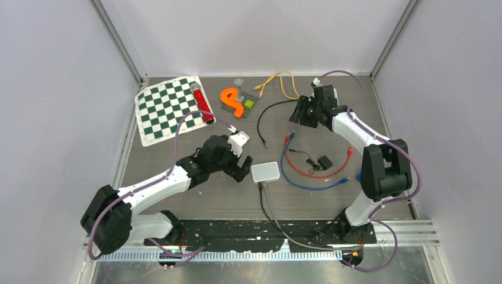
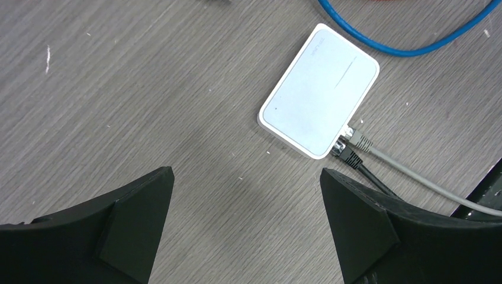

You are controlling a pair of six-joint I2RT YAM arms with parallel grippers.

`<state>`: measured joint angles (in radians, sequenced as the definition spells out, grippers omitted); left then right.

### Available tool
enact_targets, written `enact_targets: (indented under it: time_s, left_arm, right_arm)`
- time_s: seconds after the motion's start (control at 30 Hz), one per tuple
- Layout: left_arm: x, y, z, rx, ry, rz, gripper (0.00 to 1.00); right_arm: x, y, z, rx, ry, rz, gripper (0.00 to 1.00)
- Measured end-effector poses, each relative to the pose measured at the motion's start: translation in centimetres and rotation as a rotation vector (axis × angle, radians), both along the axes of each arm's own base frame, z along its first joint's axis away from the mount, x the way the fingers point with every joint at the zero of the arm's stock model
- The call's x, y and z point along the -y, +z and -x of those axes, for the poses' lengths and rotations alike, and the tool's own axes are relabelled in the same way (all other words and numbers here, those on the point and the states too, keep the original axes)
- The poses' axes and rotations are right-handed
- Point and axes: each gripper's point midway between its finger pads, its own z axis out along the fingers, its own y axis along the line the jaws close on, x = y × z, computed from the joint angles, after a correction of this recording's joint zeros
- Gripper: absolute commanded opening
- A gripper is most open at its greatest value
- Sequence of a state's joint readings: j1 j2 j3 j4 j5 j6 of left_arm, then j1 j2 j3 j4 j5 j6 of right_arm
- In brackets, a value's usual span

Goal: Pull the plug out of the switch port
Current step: Place the connector at the center of the board, then pull the connector from the switch port.

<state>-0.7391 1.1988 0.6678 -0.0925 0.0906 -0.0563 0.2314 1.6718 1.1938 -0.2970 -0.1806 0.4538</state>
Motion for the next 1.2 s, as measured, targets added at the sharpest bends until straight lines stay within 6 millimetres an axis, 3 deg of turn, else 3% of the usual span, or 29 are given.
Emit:
enact_targets:
  time_s: [0.17,0.37,0.5,0.63,0.9,1.2]
  left_arm:
    - [0.1,-1.8,0.1,-0.041,-0.019,-0.038,0.99]
    - [1.5,-2.3,-0.7,-0.071,-0.080,-0.065,0.99]
    - [3.1,-1.7,-1.9,-0.077,-0.134,-0.062,0.99]
    - [4.1,-2.0,-2.2,-0.096,-0.183,-0.070,0.99]
    - [4.8,-3.8,-1.5,-0.182,-0.282,-0.124,0.94]
    - [3.9,-5.1,-0.5,-0.227,-0.351,-0.202,0.94]
  right_arm:
    - [-0.4,0.4,1.7,0.002,0.029,-0.037,0.64]
    - [-2.0,-0.4,9.9,-0.015,0.107,-0.167,0.61]
    - [-4.4,-3.2,15.9,-0.096,0.188,-0.235,0.57]
    - [-6.4,-5.3,19.8,-0.173,0.238,-0.283,0.51]
    - [-9.7,-7.0,23.2,-0.242,0.264,-0.398,0.47]
    - [-11.5,-7.9,23.4,-0.290,0.245,-0.454,0.47]
